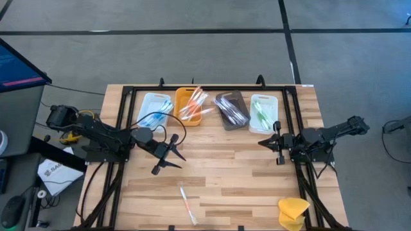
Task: Pick & Place Toothbrushes
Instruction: Put the orange toothbrush into the yellow bin
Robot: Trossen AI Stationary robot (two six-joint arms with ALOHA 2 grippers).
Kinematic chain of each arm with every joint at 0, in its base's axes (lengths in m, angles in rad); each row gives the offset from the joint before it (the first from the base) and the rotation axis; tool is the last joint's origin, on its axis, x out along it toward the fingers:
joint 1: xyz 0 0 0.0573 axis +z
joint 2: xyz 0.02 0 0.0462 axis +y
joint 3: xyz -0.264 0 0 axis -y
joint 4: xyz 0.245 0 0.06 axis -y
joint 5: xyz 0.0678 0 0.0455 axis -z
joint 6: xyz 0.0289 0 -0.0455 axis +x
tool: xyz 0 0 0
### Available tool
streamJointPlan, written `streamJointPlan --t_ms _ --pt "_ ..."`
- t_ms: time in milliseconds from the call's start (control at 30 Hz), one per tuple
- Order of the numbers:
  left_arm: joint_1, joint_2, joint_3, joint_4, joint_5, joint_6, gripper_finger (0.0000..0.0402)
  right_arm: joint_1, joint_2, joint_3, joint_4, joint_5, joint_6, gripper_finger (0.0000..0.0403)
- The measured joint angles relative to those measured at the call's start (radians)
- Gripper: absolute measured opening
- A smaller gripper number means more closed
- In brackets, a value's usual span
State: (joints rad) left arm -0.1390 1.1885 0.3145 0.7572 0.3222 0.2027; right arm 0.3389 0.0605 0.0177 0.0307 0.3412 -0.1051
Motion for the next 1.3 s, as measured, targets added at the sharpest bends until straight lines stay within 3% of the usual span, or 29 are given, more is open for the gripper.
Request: streamJointPlan --t_ms 500,667,833,967,1167,1300 --pt "0.000 0.000 0.000 0.022 -0.034 -0.050 0.0150 0.000 0.000 0.000 0.000 0.000 0.000 0.0000" --pt "0.000 0.000 0.000 0.017 0.043 0.003 0.0150 0.000 0.000 0.000 0.000 0.000 0.000 0.0000" --pt "0.000 0.000 0.000 0.025 0.052 0.052 0.0152 0.000 0.000 0.000 0.000 0.000 0.000 0.0000" --pt "0.000 0.000 0.000 0.025 0.045 0.047 0.0183 0.000 0.000 0.000 0.000 0.000 0.000 0.0000" --pt "-0.029 0.000 0.000 0.025 0.044 0.060 0.0265 0.000 0.000 0.000 0.000 0.000 0.000 0.0000" --pt "-0.136 0.000 0.000 -0.009 0.150 0.349 0.0294 0.000 0.000 0.000 0.000 0.000 0.000 0.0000"
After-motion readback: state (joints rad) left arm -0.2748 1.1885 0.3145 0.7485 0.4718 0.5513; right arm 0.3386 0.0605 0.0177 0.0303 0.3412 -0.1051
